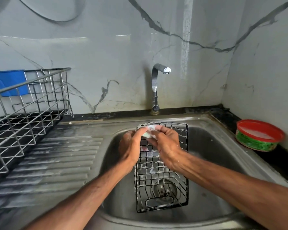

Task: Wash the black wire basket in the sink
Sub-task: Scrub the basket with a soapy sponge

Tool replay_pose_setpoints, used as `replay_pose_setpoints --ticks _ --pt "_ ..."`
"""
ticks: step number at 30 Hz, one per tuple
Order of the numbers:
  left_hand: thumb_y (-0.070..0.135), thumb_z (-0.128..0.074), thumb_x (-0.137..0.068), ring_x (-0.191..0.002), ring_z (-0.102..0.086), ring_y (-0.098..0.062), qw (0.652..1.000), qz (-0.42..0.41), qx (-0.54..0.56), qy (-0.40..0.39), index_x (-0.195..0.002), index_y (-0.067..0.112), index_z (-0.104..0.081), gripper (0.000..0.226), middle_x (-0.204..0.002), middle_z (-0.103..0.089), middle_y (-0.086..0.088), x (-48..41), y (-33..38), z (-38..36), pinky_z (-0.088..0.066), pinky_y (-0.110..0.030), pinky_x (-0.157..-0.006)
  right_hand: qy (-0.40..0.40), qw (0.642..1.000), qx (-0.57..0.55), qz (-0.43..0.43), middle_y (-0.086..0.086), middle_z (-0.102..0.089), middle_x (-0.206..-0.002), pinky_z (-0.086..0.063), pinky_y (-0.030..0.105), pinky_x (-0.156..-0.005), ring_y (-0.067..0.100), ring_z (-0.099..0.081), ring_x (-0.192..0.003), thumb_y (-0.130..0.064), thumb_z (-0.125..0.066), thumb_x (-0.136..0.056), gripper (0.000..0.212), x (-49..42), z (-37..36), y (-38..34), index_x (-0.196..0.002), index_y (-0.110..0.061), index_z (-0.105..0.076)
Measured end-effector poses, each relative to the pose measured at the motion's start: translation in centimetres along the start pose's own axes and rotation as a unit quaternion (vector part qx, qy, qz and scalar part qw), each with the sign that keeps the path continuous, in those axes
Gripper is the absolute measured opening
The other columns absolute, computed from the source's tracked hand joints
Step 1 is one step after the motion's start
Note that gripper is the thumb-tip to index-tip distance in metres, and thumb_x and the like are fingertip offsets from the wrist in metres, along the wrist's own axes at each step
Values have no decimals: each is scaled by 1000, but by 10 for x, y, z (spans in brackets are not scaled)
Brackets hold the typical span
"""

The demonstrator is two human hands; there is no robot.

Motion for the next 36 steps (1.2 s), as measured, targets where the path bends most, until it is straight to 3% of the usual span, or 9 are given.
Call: replay_pose_setpoints --ticks 5,9,15,18,21,23,26,33,36 --pt "82 -69 -70 -95 -75 -33 1000 19 5 8 -89 40 -81 48 -91 -80 0 -7 -4 5 -60 -61 -87 24 997 -55 -40 19 -74 -108 -63 26 -69 27 -73 -98 3 -65 -91 18 3 5 -5 -108 6 -69" --pt "94 -53 -73 -81 -79 -21 998 0 -57 22 -100 43 -78 63 -88 -80 -4 -16 -10 18 -62 -56 -80 4 998 -52 -33 18 -75 -108 -63 28 -75 25 -74 -97 4 -65 -92 19 5 3 -6 -111 5 -69" --pt "83 -51 -83 -65 -77 -22 996 9 -78 53 -94 3 -69 83 -39 -29 2 -13 -6 31 -42 -40 -60 2 1000 9 -22 18 -70 -115 -63 32 -80 29 -72 -104 12 -60 -91 25 -3 5 -9 -114 3 -66" --pt "73 -53 -88 -69 -74 -25 996 8 -65 62 -92 -3 -63 77 -33 -31 1 -4 3 31 -43 -42 -59 9 999 49 -18 19 -69 -118 -61 39 -88 30 -71 -105 14 -56 -92 26 -8 8 -16 -114 5 -67" --pt "67 -57 -91 -69 -67 -20 996 -10 -47 77 -103 -15 -53 83 -72 -69 -24 1 11 29 -42 -34 -57 -19 998 58 -18 22 -69 -117 -58 43 -94 32 -70 -106 6 -59 -93 15 -8 10 -27 -101 4 -71" --pt "61 -62 -92 -75 -62 -14 996 -17 -28 80 -95 -6 -58 67 -103 -59 -36 4 17 27 -53 -41 -63 -43 996 75 -19 21 -70 -115 -55 44 -98 31 -68 -106 5 -61 -91 12 -3 11 -34 -96 4 -72" --pt "70 -59 -79 -72 -75 -23 998 -10 -13 68 -78 17 -65 53 -94 -70 -28 3 18 25 -59 -53 -67 -54 986 155 -2 17 -72 -114 -57 40 -92 29 -69 -107 14 -56 -90 28 3 19 -48 -91 -4 -77" --pt "77 -58 -64 -38 -59 -13 997 1 38 68 -115 16 -72 81 -102 -81 3 -1 17 28 -39 -42 -58 -4 941 315 127 4 -79 -100 -61 24 -80 15 -75 -93 11 -73 -82 28 23 65 -110 -96 -13 -80" --pt "75 -61 -69 -65 -75 -27 997 13 40 69 -105 26 -73 62 -96 -81 3 -4 13 29 -42 -43 -60 37 878 416 233 -4 -79 -83 -59 23 -80 7 -75 -81 2 -80 -79 25 33 90 -144 -79 -22 -81"
Point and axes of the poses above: each hand's wrist, its own x-axis away from the middle knuckle, its own z-axis out of the back of the hand, y = z × x, the point moved 4 cm from there along -x, towards the middle knuckle
